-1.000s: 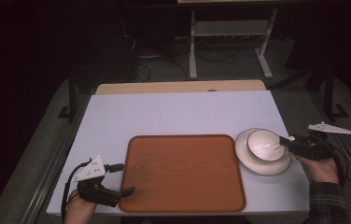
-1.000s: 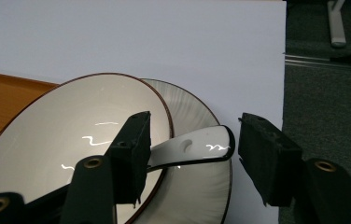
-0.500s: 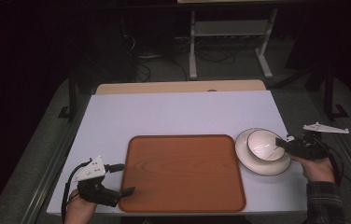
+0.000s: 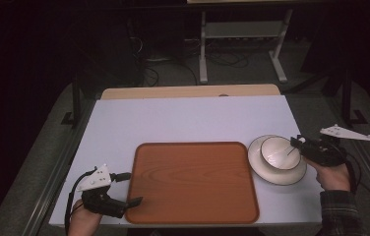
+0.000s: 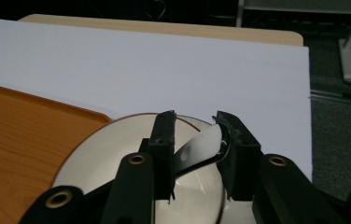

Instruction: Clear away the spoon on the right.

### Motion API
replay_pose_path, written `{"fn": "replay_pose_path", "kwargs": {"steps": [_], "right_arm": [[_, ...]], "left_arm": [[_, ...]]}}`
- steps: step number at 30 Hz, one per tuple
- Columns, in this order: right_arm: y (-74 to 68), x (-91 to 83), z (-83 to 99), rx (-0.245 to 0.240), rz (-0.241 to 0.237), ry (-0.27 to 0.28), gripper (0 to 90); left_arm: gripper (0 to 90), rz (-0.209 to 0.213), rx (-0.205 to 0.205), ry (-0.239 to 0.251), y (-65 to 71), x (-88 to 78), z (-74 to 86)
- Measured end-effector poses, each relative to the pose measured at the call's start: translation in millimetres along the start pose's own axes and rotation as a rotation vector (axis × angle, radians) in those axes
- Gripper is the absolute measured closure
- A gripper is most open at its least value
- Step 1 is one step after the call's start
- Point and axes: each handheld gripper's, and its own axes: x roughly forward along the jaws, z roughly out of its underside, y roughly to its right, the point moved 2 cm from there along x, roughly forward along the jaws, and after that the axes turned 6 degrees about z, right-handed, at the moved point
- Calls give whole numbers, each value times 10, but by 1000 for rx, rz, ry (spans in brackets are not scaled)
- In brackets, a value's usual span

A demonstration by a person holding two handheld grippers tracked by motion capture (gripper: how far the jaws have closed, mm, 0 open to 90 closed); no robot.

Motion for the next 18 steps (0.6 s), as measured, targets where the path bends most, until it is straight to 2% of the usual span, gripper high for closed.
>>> {"fn": "replay_pose_path", "kwargs": {"steps": [18], "right_arm": [[-193, -46, -122, -53, -80, 70, 817]], "left_arm": [[130, -1, 1, 2, -1, -9, -1]]}}
